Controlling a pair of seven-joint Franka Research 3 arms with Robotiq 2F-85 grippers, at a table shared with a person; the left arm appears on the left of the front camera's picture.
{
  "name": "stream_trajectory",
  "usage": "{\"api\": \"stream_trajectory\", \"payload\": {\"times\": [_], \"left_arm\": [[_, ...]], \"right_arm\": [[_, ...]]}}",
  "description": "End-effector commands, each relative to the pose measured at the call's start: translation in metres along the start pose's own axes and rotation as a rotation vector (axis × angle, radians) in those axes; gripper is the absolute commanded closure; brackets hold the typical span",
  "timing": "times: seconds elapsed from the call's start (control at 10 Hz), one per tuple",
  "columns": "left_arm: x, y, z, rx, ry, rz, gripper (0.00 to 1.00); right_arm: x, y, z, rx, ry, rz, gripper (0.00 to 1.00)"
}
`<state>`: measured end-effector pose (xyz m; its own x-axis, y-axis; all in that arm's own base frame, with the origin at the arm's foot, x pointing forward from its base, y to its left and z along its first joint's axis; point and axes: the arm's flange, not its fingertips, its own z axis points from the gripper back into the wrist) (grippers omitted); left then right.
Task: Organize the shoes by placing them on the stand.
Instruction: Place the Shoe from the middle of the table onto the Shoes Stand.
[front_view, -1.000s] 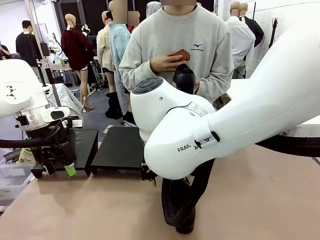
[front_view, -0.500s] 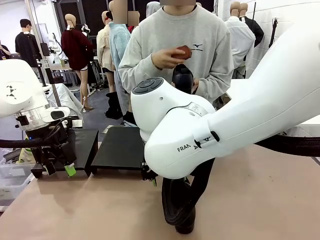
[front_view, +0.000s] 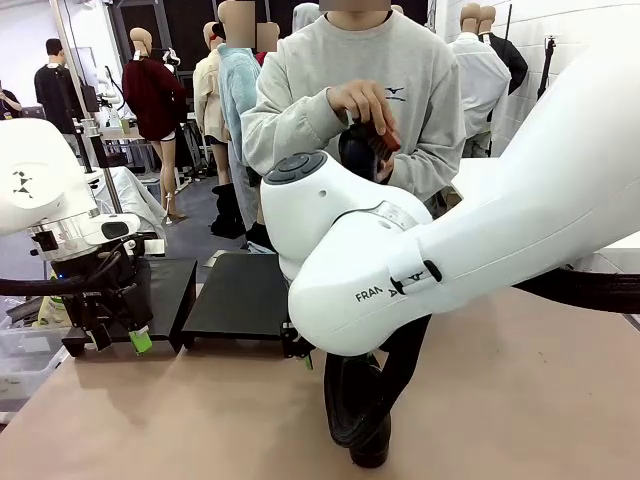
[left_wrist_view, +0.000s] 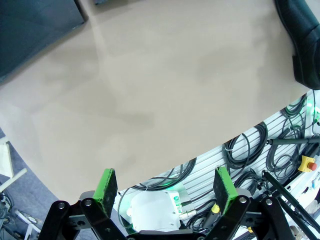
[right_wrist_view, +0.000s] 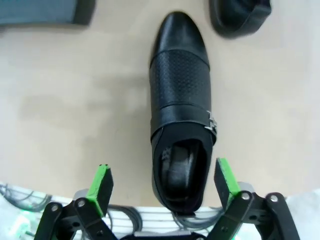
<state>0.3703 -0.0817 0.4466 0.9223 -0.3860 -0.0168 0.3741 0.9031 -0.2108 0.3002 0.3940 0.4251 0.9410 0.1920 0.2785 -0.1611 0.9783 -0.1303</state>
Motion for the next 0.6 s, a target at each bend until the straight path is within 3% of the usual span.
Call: {"api": "stream_trajectory", "payload": {"times": [0.0, 0.1, 0.3, 0.5], "left_arm": [[-0.001, -0.001, 0.001, -0.024, -0.001, 0.004, 0.0], [0.0, 0.0, 0.0, 0.0, 0.0, 0.0, 0.0], [-0.003, -0.069, -0.007, -0.079, -0.032, -0.044, 0.0], [-0.01, -0.127, -0.014, -0.107, 0.025, 0.028, 0.0]], "right_arm": [[-0.002, -0.042, 0.041, 0.0, 0.0, 0.077, 0.0], [-0.006, -0.075, 0.048, 0.022, 0.009, 0.073, 0.0], [-0.026, -0.134, 0.056, 0.03, -0.011, -0.044, 0.0], [-0.053, -0.195, 0.056, 0.089, -0.036, -0.103, 0.0]]}}
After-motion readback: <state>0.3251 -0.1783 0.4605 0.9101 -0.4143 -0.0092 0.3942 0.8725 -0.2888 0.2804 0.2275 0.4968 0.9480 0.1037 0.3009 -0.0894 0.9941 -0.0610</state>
